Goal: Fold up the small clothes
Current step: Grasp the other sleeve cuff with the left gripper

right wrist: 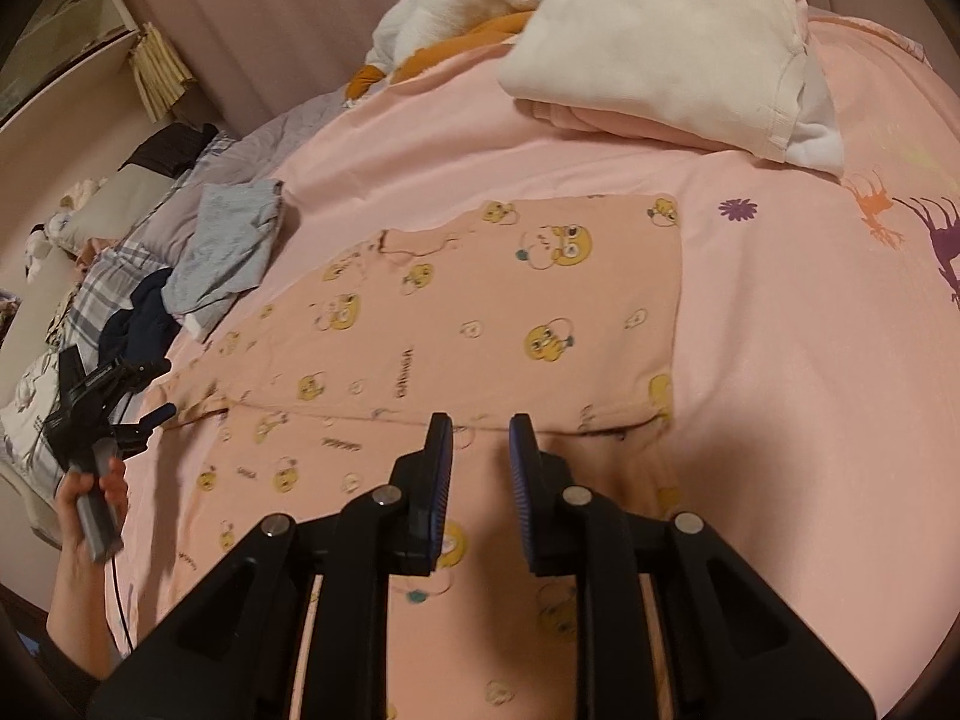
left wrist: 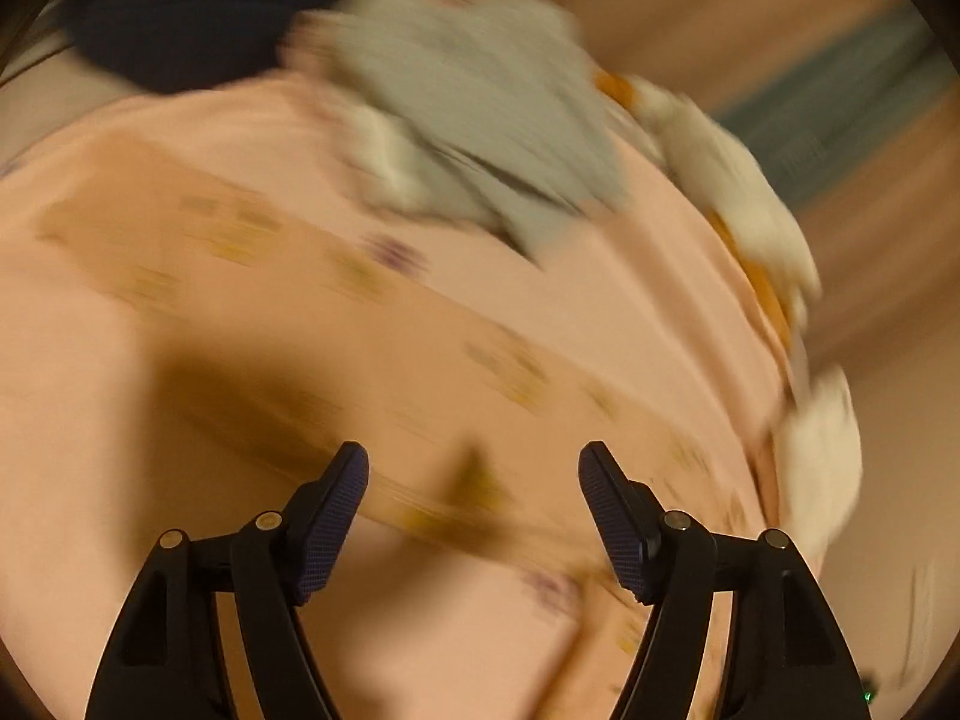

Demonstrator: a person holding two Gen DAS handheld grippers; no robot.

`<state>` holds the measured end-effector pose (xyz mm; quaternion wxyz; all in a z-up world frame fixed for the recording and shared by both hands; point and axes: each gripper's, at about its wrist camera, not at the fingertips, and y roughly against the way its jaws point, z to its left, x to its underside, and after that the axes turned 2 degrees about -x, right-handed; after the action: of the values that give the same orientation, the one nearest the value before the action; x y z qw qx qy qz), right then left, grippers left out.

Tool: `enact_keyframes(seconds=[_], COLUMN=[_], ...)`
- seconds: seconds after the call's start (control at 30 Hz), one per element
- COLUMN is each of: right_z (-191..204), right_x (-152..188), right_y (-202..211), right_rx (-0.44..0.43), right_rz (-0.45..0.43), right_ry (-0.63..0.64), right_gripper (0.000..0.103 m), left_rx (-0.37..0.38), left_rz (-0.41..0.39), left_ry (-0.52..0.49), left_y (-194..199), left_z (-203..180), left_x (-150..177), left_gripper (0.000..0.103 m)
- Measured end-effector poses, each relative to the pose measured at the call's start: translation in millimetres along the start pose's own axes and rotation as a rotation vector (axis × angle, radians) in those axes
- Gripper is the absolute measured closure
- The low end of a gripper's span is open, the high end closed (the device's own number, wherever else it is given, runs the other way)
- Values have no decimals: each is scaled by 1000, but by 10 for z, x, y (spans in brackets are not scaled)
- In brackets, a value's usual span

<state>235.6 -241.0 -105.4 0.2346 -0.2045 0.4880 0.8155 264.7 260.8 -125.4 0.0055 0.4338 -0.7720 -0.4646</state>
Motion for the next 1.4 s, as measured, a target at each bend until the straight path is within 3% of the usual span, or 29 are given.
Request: enact_keyframes(seconds=[0.13,0.23,0.37,0.47,0.5,0.57,0.6,0.67,0.7,0.83,1.07,1.27,1.4], right_z=[106,174,272,322,331,329,323,302,294,245,133,-59,-151], right_x=[40,47,50,55,58,66,70,76,90,121,171,218,269], right_y=[45,51,21,-5,-17,-42,-57,-78,-79,-75,62,253,326], right_rx=[-21,-34,-33,-25,-24,-25,-21,-17,-21,-35,-57,-49,-58], right_rz=[-5,-5,1,8,11,17,21,24,25,23,2,-21,-16], right_ry=[13,17,36,47,48,46,45,37,30,8,-23,-56,-74], right_gripper=[82,82,82,82,82,82,82,82,82,82,82,82,82], left_rx=[-39,-25,36,16,-6,-83,-106,-161,-195,-204,-59,24,76], left_rz=[-77,-114,-152,-175,-181,-172,-162,-151,-159,-183,-191,-127,-67], left_ry=[192,290,351,354,348,313,292,235,183,-4,-332,-483,-447], left_y=[145,185,168,139,131,141,126,138,170,321,465,197,34], left_z=[651,988,1189,1210,1191,1143,1127,1038,923,359,-1182,-2198,-2307], left_x=[-268,-367,-497,-605,-623,-649,-659,-666,-649,-558,-133,361,481], left_gripper=[32,32,32,32,38,65,84,91,94,94,94,94,94])
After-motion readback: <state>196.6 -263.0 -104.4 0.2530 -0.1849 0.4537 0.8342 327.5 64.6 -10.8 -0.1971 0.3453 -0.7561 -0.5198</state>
